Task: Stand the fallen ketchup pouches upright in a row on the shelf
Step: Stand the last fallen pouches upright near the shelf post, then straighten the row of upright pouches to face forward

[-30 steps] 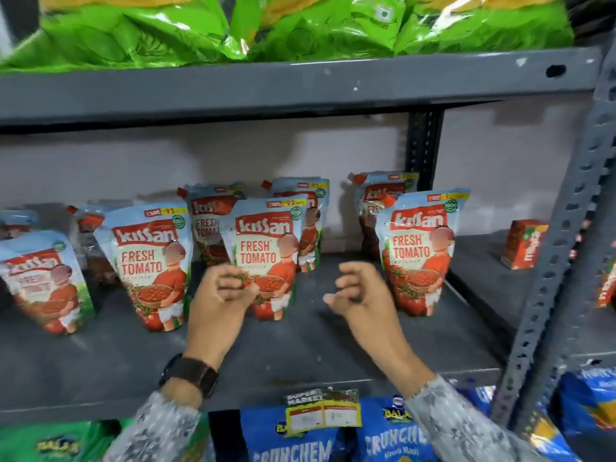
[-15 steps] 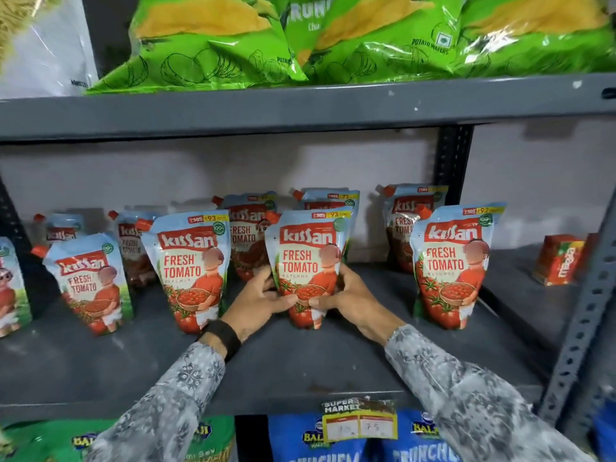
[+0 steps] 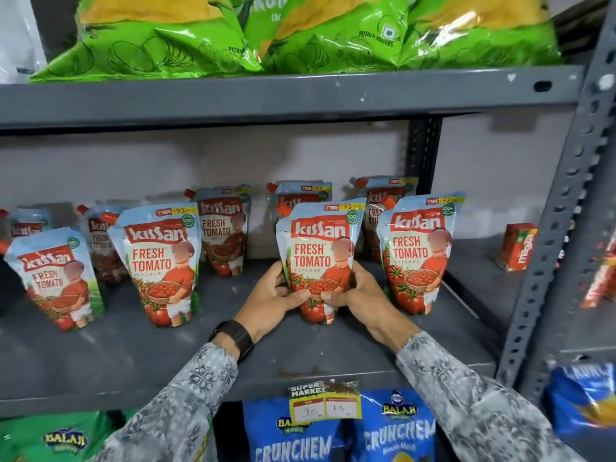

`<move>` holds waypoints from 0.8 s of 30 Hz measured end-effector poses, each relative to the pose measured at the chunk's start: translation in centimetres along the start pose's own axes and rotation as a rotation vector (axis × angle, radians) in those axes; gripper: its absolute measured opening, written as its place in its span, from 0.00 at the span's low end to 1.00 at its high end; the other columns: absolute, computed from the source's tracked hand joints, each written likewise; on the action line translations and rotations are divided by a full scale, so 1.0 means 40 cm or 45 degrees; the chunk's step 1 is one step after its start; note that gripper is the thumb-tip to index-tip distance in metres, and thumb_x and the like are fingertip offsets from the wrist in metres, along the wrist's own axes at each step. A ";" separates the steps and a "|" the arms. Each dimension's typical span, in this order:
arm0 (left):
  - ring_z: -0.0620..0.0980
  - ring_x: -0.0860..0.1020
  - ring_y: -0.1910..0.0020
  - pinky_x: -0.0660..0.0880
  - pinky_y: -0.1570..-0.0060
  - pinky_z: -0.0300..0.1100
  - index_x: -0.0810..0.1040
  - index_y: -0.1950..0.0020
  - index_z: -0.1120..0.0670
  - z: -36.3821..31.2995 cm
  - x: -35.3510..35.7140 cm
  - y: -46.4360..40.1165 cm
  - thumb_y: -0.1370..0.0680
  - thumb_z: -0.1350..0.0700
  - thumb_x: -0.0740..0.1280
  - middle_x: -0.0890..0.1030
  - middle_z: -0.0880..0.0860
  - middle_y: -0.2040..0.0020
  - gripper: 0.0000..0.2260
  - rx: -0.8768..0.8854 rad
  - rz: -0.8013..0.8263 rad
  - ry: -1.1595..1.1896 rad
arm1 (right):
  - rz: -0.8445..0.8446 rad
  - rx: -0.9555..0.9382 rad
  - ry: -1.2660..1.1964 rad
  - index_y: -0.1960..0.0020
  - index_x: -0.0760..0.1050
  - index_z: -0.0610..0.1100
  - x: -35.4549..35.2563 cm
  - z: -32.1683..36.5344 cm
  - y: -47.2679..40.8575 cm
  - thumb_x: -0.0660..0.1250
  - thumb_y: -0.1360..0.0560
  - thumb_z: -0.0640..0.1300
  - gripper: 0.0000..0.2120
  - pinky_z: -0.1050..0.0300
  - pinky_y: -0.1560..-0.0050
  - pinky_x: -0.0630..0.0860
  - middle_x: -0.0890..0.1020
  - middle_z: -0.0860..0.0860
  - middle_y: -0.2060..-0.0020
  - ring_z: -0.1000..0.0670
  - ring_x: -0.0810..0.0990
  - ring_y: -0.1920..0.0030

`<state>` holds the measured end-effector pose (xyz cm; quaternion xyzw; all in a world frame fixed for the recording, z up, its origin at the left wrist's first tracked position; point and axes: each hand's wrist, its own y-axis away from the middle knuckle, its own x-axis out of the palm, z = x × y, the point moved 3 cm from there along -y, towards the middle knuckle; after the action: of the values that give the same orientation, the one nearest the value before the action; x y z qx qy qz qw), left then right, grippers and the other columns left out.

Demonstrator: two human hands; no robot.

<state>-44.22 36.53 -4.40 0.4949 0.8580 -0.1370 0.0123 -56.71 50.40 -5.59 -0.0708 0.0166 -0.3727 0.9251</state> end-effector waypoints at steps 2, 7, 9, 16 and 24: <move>0.49 0.81 0.39 0.79 0.44 0.38 0.72 0.31 0.47 -0.001 0.002 0.007 0.24 0.64 0.72 0.81 0.51 0.36 0.25 0.004 -0.001 -0.005 | -0.017 -0.010 0.010 0.31 0.75 0.46 -0.004 -0.008 0.005 0.79 0.32 0.30 0.32 0.50 0.37 0.81 0.87 0.49 0.42 0.48 0.84 0.39; 0.49 0.82 0.42 0.79 0.43 0.41 0.69 0.26 0.47 0.014 -0.033 0.035 0.25 0.58 0.74 0.81 0.52 0.39 0.29 -0.012 -0.082 -0.113 | -0.234 -0.072 0.106 0.32 0.72 0.49 -0.017 -0.009 0.052 0.82 0.34 0.38 0.34 0.54 0.41 0.79 0.83 0.50 0.42 0.51 0.82 0.41; 0.46 0.83 0.43 0.79 0.43 0.41 0.70 0.26 0.45 0.018 -0.073 0.060 0.25 0.55 0.75 0.81 0.50 0.40 0.28 0.002 -0.139 -0.197 | -0.372 -0.078 0.136 0.36 0.74 0.48 -0.019 -0.007 0.089 0.82 0.33 0.41 0.29 0.56 0.47 0.79 0.80 0.50 0.47 0.51 0.80 0.47; 0.48 0.84 0.48 0.79 0.47 0.39 0.80 0.38 0.46 0.041 -0.318 0.178 0.25 0.59 0.74 0.85 0.50 0.46 0.17 0.061 -0.385 -0.206 | -0.285 -0.141 0.108 0.61 0.78 0.41 0.106 0.002 0.153 0.76 0.28 0.32 0.09 0.53 0.66 0.77 0.80 0.54 0.71 0.50 0.77 0.65; 0.55 0.82 0.50 0.79 0.48 0.51 0.76 0.47 0.49 0.050 -0.603 0.225 0.25 0.57 0.74 0.81 0.52 0.52 0.11 -0.052 -0.680 -0.264 | 0.089 -0.039 0.068 0.46 0.78 0.45 0.513 0.033 0.041 0.79 0.30 0.32 0.18 0.54 0.59 0.82 0.80 0.47 0.56 0.52 0.80 0.59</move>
<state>-24.47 19.90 -4.54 0.2344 0.9547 -0.1681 0.0733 -40.68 37.53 -4.05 -0.0743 0.0493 -0.3414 0.9357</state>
